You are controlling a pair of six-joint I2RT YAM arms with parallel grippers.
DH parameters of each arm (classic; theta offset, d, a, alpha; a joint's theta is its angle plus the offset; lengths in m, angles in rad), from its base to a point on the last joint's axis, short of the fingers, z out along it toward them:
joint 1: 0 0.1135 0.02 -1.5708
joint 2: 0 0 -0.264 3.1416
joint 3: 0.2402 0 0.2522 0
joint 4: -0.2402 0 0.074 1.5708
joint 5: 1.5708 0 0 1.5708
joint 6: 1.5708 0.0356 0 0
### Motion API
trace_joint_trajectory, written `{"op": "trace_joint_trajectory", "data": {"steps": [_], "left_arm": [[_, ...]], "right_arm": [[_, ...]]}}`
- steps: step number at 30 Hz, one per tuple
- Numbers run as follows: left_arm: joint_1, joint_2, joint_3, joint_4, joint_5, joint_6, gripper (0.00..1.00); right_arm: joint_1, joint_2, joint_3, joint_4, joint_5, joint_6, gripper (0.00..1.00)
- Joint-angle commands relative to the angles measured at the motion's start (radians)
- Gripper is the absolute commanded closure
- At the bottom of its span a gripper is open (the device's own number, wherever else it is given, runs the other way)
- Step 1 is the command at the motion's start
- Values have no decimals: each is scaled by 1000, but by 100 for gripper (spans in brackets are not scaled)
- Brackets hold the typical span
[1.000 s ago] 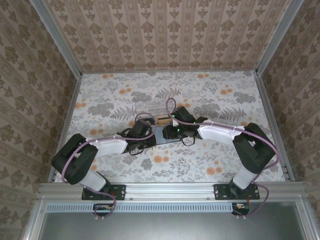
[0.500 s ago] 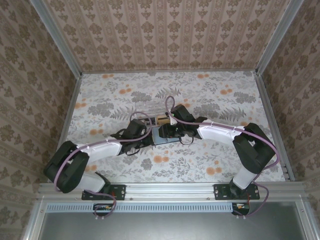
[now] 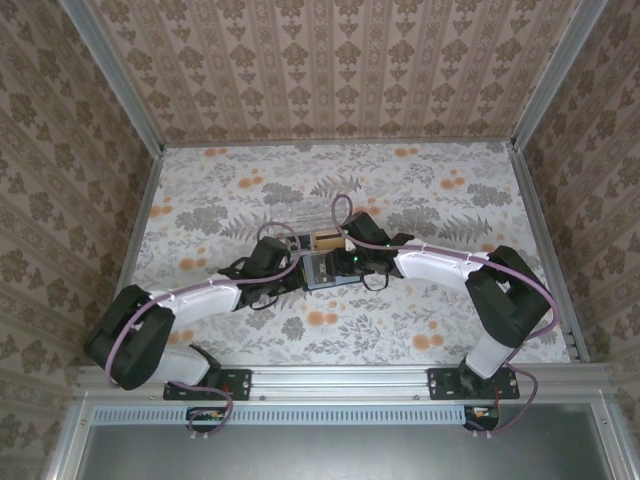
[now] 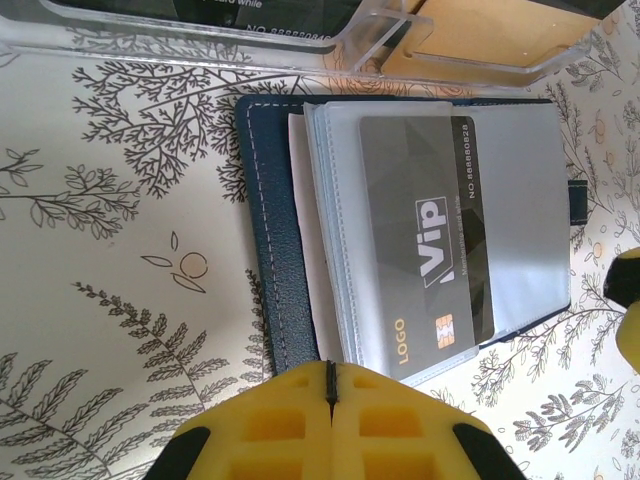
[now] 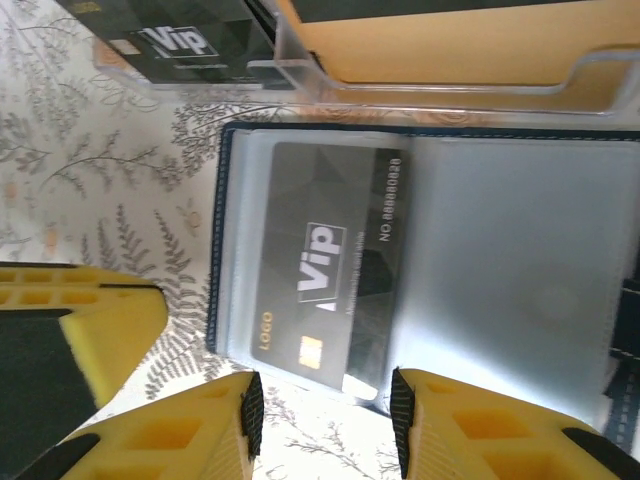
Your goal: Take the credit cards out of the card holder
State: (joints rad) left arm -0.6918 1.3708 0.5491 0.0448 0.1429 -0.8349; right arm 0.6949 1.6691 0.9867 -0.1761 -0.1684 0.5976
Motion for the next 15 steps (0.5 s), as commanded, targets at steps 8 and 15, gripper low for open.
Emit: {"op": "trace_joint_trajectory", "data": {"steps": [8,15], "left_arm": [[3,55,35,63,52,36,100],[3,78,83,50,55,61,100]], "right_arm": [[-33,64,-11,84,-92,28,65],[-67,111,-14,142,-142,63,69]]}}
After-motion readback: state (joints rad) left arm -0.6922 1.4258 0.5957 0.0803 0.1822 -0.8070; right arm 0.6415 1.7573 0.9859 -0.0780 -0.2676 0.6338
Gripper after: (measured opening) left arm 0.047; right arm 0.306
